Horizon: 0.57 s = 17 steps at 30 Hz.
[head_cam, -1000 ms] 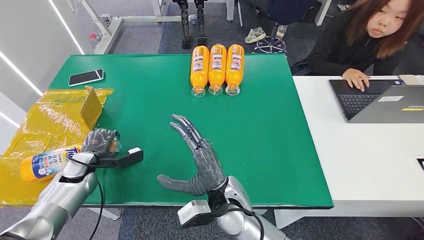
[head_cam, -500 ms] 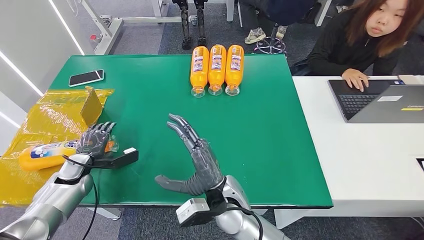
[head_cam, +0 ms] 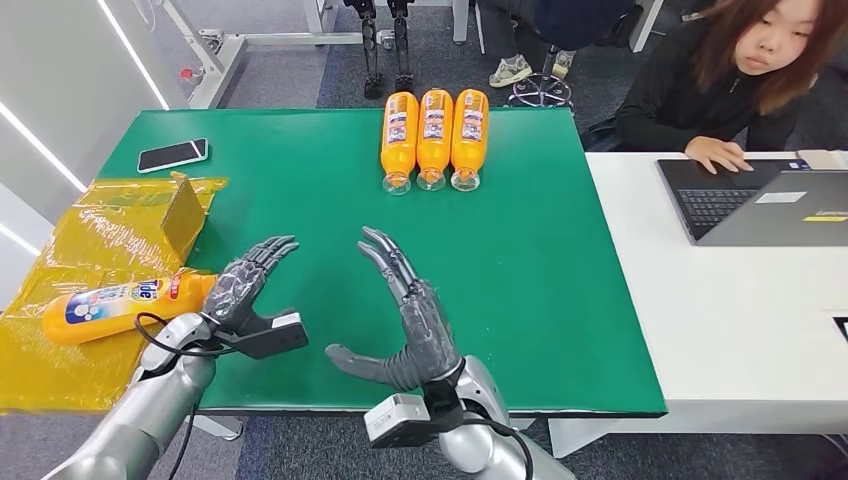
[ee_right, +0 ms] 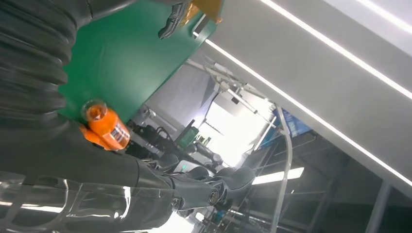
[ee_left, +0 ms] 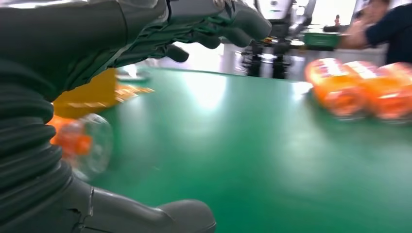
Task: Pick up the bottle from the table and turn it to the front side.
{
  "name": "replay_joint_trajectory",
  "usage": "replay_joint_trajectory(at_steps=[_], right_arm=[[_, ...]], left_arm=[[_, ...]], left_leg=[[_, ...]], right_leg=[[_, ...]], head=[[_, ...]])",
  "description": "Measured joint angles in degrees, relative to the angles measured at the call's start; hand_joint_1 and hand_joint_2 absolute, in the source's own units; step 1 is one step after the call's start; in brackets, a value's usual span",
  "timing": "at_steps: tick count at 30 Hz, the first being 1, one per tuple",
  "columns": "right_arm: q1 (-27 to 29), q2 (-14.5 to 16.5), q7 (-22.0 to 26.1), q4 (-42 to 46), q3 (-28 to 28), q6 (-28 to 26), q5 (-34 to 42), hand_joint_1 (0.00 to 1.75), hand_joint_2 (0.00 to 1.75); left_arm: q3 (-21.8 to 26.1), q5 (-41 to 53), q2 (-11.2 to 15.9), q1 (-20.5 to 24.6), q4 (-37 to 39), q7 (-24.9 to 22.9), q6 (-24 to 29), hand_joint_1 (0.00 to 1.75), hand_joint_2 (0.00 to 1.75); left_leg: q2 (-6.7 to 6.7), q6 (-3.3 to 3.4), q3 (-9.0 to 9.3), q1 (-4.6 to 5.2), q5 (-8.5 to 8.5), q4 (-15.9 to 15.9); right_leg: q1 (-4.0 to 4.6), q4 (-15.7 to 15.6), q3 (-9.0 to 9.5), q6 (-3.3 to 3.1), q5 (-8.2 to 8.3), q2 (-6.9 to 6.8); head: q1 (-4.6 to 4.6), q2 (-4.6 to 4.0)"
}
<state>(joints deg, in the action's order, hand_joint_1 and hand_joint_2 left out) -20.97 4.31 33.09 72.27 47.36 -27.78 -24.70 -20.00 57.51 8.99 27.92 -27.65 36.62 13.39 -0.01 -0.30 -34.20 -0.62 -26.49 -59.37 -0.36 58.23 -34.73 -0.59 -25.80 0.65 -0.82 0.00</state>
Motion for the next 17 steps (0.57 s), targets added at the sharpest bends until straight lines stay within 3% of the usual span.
replay_joint_trajectory(at_steps=[7,17], right_arm=[[2.75,-1.71,0.67,0.47,-3.44,-1.84,0.74,0.00,1.75],[7.77,-3.56,1.29,4.07,-10.55,-7.49,2.49,0.00,1.75]], left_arm=[[-1.27,-13.32,-4.44,-8.54,-16.13,3.30,-5.07,0.00,1.75],[-6.60,-42.97,-10.17,-18.98,-41.28,3.71,-8.56,0.00,1.75]], left_leg=[[0.02,0.02,-0.01,0.00,-0.04,-0.01],[-0.04,0.07,-0.06,0.00,-0.10,-0.01]], right_leg=[[-0.01,-0.04,-0.01,0.01,0.00,0.02],[-0.01,-0.08,-0.01,0.06,-0.04,-0.04]], head=[[0.02,0.00],[0.01,0.00]])
